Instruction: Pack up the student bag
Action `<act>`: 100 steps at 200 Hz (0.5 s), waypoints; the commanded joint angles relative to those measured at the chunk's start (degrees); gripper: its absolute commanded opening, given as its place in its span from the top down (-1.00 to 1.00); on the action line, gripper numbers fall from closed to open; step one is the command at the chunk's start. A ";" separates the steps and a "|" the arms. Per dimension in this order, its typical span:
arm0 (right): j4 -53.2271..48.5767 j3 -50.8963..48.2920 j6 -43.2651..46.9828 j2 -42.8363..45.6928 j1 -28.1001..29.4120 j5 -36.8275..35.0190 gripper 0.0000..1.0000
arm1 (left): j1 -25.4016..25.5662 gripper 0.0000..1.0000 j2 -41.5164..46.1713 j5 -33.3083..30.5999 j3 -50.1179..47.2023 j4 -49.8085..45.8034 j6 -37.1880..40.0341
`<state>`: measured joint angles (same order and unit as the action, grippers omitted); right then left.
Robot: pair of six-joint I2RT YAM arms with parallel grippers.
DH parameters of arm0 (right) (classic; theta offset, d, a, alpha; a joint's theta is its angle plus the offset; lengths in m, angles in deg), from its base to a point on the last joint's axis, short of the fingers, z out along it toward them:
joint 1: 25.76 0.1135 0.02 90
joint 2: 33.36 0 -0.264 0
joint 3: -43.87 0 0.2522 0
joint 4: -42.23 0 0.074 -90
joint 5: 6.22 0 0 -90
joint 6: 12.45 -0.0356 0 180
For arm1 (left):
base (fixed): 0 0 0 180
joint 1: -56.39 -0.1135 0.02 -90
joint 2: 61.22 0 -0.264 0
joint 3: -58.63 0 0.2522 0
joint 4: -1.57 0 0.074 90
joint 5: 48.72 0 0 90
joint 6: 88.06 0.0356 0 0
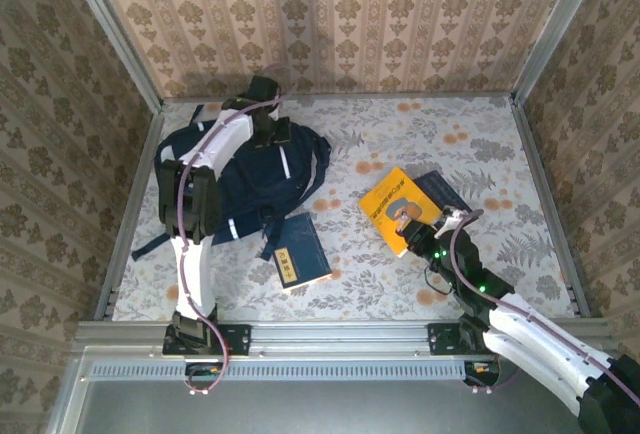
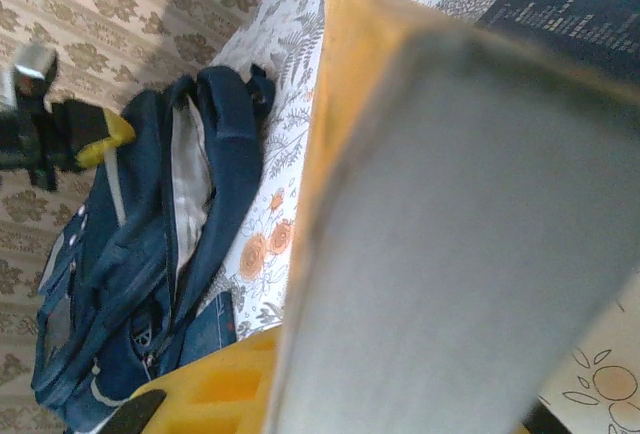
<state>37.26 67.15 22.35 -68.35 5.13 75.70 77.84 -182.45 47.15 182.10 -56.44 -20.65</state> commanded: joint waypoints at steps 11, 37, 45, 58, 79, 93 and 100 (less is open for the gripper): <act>4.95 5.45 3.44 0.34 -0.24 2.82 1.00 | 4.38 1.00 6.47 -0.56 5.15 -2.97 5.09; 1.79 7.72 6.48 1.01 -0.28 3.49 1.00 | 4.31 1.00 12.72 1.82 4.52 -2.78 4.60; 0.47 8.87 7.92 1.42 -0.22 3.88 1.00 | 4.36 1.00 14.25 2.32 4.69 -3.30 4.87; -2.05 10.84 10.04 2.25 -0.23 4.29 1.00 | 4.25 1.00 16.27 3.74 5.25 -4.74 5.73; -4.72 13.85 13.61 3.47 -0.23 6.66 1.00 | 4.08 1.00 19.62 7.15 5.35 -6.74 8.04; -5.22 15.58 15.70 3.39 -0.22 10.50 1.00 | 3.70 1.00 21.52 10.14 5.08 -7.94 9.57; -5.86 16.69 16.60 2.95 -0.22 12.62 1.00 | 3.51 1.00 22.41 11.09 4.83 -8.59 10.19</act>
<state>30.29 78.34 32.91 -66.45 5.11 81.32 81.62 -164.94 51.90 184.66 -64.57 -14.87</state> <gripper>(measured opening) 0.189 0.046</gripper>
